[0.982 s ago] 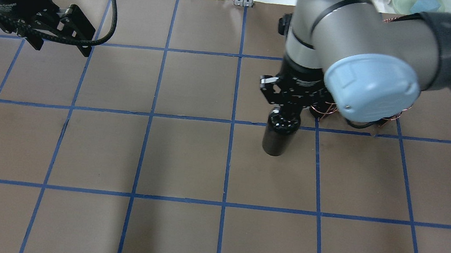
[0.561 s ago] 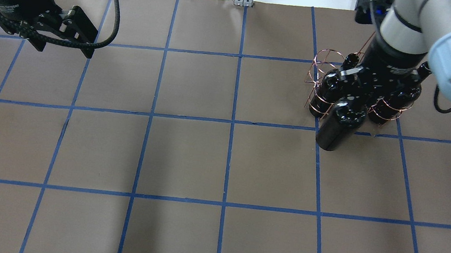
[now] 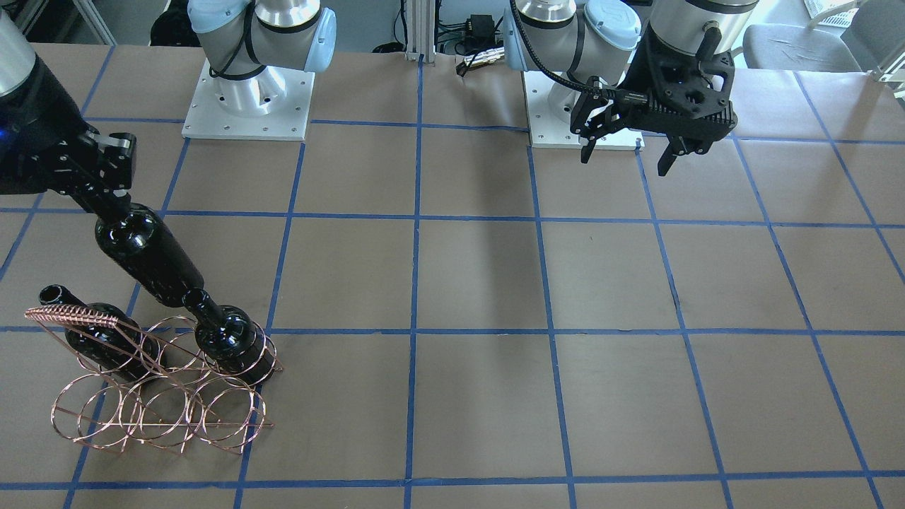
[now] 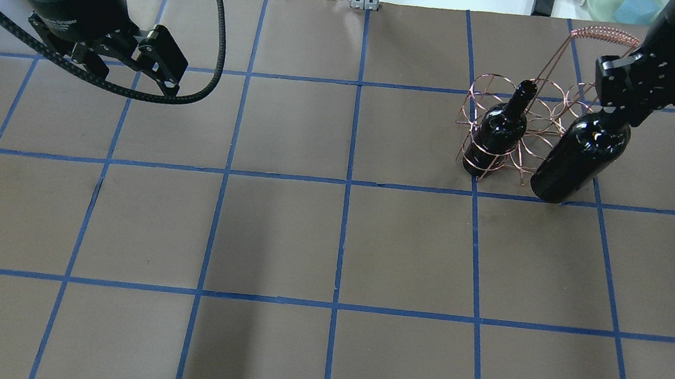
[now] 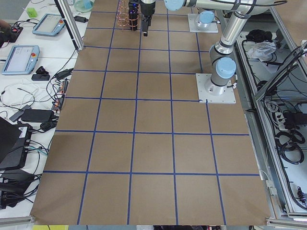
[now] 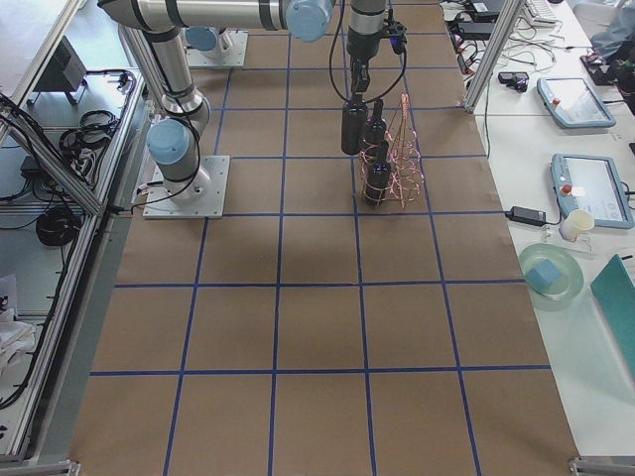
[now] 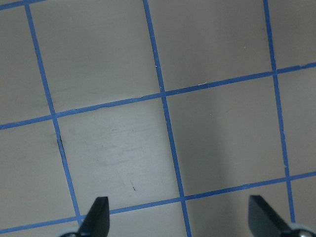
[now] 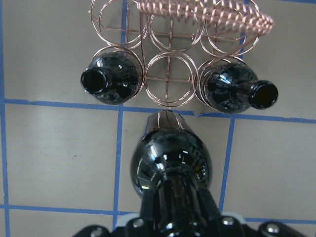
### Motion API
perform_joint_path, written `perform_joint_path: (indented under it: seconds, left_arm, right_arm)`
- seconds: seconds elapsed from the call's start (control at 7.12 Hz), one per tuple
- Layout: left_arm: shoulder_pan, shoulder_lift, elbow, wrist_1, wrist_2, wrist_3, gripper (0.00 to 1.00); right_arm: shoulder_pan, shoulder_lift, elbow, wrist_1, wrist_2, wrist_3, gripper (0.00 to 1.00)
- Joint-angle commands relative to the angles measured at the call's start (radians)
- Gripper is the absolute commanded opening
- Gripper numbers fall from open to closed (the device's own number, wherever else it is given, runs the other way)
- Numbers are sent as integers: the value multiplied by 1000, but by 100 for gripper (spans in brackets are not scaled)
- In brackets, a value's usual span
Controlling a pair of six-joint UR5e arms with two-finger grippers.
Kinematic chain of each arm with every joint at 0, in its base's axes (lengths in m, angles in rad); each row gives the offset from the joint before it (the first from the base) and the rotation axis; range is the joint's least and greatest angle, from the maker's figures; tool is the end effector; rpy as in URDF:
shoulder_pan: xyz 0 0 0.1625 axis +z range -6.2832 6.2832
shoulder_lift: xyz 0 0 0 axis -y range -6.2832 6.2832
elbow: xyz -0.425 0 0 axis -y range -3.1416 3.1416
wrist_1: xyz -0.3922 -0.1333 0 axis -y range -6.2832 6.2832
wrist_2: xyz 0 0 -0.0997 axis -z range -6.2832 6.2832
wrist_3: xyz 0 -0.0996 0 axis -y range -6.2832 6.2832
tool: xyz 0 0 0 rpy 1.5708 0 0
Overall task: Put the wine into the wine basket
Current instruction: 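Lower the held bottle into the empty rack slot with the right gripper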
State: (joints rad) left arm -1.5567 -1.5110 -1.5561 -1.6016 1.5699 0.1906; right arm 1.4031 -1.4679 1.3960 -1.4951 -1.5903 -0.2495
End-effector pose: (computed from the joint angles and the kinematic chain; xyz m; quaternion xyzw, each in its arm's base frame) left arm -0.1268 -0.4715 0.5208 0.0881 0.9959 -0.0218 0.0018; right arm 0.0404 -0.5486 0.5135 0.0409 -0.9991 -0.0039 0.0091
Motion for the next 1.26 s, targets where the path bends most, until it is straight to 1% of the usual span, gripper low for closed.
perform_joint_path:
  seconds: [0.0,0.14,0.42,1.12]
  left_arm:
    - [9,9,2,-11,1,-2,100]
    - [10,14,2,-35,-5,-41,100]
    - [10,14,-1,-31,2,-71,100]
    - [17,14,-4,-54,2,-74,100]
  right_arm:
    - [-1,73,-48,-58,4,-10,20]
    - [-1,86,-48,-83,6,-11,20]
    - [-1,113,-48,-118,7,-14,20]
    - [2,124,-37,-116,12,-13,20]
